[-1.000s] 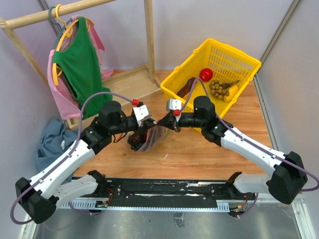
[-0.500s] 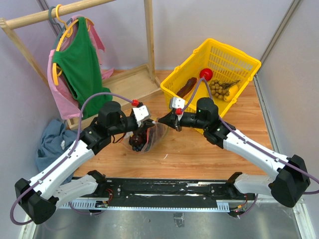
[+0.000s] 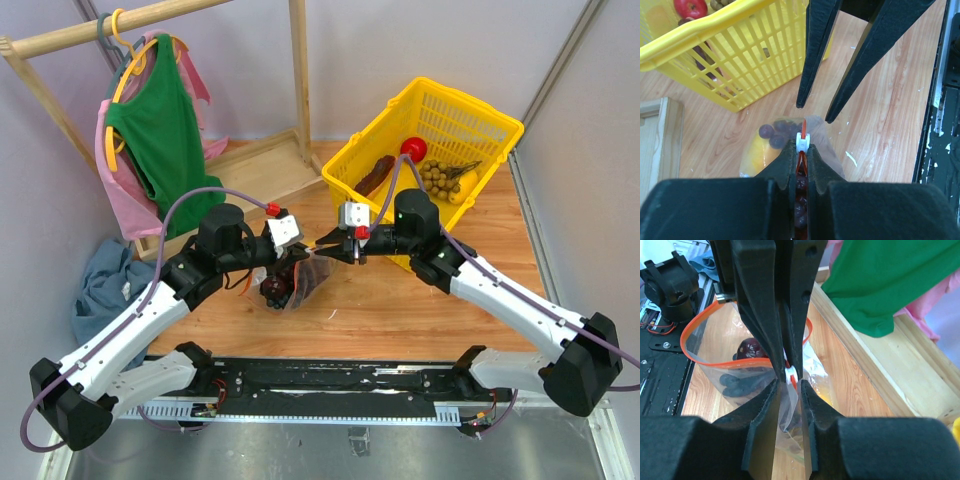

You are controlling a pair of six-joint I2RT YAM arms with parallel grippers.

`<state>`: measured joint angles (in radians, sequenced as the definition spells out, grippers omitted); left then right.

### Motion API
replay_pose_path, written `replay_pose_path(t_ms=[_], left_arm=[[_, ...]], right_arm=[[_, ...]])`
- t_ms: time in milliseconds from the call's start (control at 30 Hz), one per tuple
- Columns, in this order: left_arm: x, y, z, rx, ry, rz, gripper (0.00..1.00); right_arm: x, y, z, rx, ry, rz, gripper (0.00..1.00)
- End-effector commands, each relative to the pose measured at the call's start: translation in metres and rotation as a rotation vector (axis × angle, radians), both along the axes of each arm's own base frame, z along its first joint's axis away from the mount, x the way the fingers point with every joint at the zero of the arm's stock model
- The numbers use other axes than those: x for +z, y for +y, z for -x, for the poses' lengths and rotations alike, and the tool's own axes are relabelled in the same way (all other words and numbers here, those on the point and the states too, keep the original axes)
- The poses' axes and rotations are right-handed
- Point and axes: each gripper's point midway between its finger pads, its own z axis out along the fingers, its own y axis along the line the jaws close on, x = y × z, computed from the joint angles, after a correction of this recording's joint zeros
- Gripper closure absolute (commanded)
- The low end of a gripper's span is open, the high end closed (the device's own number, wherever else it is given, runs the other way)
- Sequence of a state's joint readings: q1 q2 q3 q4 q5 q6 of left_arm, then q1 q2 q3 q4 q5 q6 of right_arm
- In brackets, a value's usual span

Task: Place the food in the zip-top bag and seal the zipper
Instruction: Zip the zipper food storage bag at the center of the board.

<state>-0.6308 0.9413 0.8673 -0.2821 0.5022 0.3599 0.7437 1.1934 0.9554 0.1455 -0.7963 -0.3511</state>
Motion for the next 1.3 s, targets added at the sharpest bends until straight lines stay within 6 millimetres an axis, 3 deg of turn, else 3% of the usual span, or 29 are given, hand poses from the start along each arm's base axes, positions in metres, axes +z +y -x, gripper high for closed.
replay_pose_path(t_ms=[0, 433, 500, 600, 667, 867, 967, 1100, 1267], left_arm=[[0.017, -0.002, 0.001, -0.030, -0.050, 0.029, 1.00], [0.018, -0.004, 0.006, -0.061, -0.052, 0.035, 1.00], [0.018, -0.004, 0.007, -0.062, -0.052, 0.036, 1.00], [0.017, -0.004, 0.007, -0.062, -0.051, 0.035, 1.00], [0.017, -0.003, 0.006, -0.056, -0.051, 0.034, 1.00], [0.018, -0.002, 0.004, -0.039, -0.056, 0.042, 0.88], [0.018, -0.003, 0.004, -0.038, -0.053, 0.047, 0.73], [0.020, -0.005, 0.003, -0.042, -0.050, 0.058, 0.68], [0.017, -0.006, 0.002, -0.039, -0.035, 0.053, 0.84]], right_arm=[[0.008, 0.002, 0.003, 0.068, -0.032, 0.012, 0.77], [-0.004, 0.008, -0.006, 0.064, -0.010, 0.048, 0.75], [-0.006, 0.009, -0.007, 0.064, -0.006, 0.050, 0.81], [-0.006, 0.010, -0.007, 0.068, 0.003, 0.054, 0.98], [-0.005, 0.010, -0.007, 0.070, 0.008, 0.051, 0.99], [-0.002, 0.008, -0.004, 0.064, 0.005, 0.028, 0.99], [0.000, 0.008, -0.004, 0.061, 0.009, 0.015, 0.99], [0.000, 0.009, -0.005, 0.051, 0.016, 0.009, 0.99], [-0.001, 0.007, -0.010, 0.009, 0.016, 0.006, 0.99]])
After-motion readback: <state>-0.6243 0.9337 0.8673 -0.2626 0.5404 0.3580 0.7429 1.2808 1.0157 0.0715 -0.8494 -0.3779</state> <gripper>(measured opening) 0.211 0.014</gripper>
